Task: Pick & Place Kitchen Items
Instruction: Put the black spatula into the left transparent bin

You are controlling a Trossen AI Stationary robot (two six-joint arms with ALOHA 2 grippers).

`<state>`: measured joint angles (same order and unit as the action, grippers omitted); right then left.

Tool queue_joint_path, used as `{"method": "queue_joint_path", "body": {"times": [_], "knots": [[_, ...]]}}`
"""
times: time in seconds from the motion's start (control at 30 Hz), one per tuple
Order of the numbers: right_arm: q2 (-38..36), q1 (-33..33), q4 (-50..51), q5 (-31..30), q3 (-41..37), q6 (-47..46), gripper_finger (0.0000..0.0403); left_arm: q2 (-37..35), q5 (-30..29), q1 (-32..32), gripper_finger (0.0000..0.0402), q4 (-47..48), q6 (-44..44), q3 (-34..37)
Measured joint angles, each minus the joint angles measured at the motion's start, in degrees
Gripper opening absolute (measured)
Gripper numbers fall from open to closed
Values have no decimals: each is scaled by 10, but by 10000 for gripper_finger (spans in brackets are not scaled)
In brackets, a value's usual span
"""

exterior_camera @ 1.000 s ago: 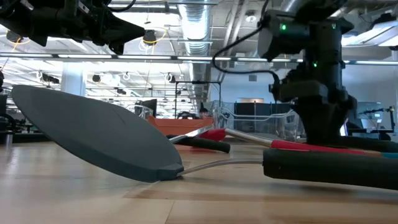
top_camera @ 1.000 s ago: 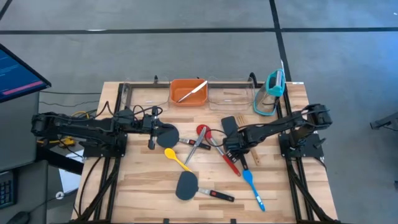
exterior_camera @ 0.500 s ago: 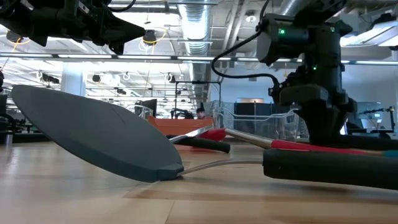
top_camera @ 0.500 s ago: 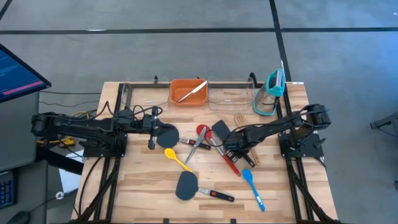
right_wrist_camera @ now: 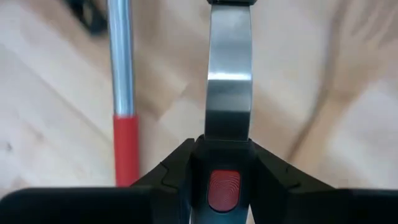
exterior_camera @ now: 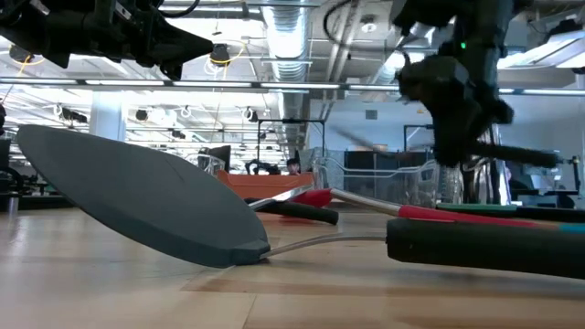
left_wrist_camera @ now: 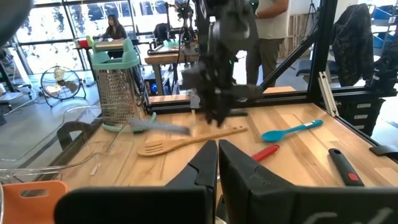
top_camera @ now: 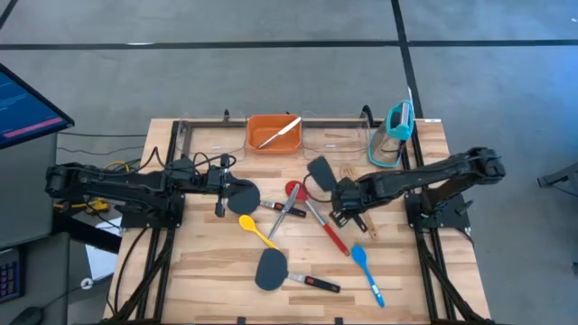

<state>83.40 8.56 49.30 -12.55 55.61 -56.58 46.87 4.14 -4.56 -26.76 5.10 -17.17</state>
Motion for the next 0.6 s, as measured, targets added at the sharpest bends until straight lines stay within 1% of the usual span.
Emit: {"method": "queue_joint_path", "body": {"times": [0.07, 0.17, 0.33, 0.43, 0.53, 0.6], "knots": [[-15, 0, 27, -64, 14, 0, 102, 0, 0, 0, 2, 0, 0, 0], [-29, 0, 40, -166, 27, 15, 102, 0, 0, 0, 2, -1, 0, 0], [-25, 0, 27, -328, 32, 56, 102, 2, 0, 0, 2, -7, 2, 0], [-14, -1, 5, -403, 32, 82, 102, 16, -8, 0, 2, -42, 2, 0], [0, -1, -30, -477, 32, 112, 102, 39, -14, 0, 2, -101, 2, 0], [11, -1, -70, -520, 32, 137, 102, 57, -15, 0, 2, -132, 2, -1]]}}
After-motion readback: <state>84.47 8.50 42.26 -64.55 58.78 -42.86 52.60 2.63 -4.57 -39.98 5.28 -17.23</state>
